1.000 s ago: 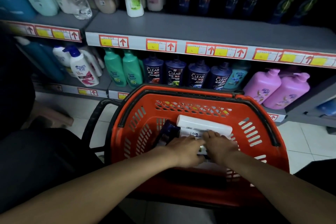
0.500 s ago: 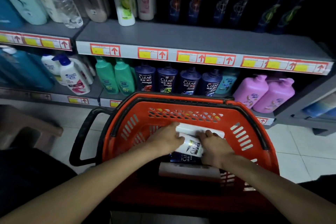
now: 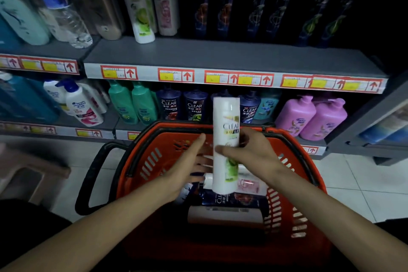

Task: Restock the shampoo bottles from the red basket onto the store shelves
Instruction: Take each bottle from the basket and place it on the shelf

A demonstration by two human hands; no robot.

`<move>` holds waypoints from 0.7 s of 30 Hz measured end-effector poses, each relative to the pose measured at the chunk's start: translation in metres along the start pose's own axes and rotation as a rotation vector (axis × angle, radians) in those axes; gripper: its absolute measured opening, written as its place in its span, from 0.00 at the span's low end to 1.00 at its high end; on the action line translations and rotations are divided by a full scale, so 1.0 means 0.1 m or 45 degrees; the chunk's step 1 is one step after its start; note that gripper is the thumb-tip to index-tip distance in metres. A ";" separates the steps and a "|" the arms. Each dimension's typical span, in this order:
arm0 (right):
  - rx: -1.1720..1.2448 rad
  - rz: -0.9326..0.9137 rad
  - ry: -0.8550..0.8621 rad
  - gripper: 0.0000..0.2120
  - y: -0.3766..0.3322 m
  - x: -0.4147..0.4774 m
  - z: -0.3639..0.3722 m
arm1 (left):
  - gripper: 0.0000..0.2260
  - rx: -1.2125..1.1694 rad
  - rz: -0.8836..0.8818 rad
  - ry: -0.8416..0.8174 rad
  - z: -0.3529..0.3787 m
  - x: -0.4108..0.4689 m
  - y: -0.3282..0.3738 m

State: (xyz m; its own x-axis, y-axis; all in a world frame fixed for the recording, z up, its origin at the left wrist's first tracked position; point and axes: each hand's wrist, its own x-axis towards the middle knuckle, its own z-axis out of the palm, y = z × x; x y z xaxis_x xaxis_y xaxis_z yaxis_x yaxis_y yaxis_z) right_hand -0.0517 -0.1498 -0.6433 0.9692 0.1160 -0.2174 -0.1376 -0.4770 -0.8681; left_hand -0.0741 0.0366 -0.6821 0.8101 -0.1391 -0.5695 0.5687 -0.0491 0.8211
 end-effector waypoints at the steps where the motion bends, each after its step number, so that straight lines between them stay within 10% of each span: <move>1: 0.109 0.009 -0.004 0.22 -0.07 -0.01 0.00 | 0.35 -0.040 0.012 -0.020 0.02 0.00 0.02; 10: 0.816 0.042 -0.063 0.33 -0.26 0.06 -0.04 | 0.26 -0.313 0.283 -0.196 0.16 -0.20 0.31; 21: 0.815 -0.055 -0.059 0.26 -0.41 0.07 -0.13 | 0.28 0.097 0.677 0.345 0.05 -0.29 0.38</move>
State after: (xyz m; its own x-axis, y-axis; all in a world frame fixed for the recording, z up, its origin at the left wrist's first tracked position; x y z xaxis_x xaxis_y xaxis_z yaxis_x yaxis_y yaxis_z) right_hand -0.0370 -0.1407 -0.6036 0.9686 0.1682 -0.1829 -0.2074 0.1419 -0.9679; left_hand -0.0763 0.0335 -0.6340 0.9938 0.0928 -0.0617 0.0721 -0.1138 0.9909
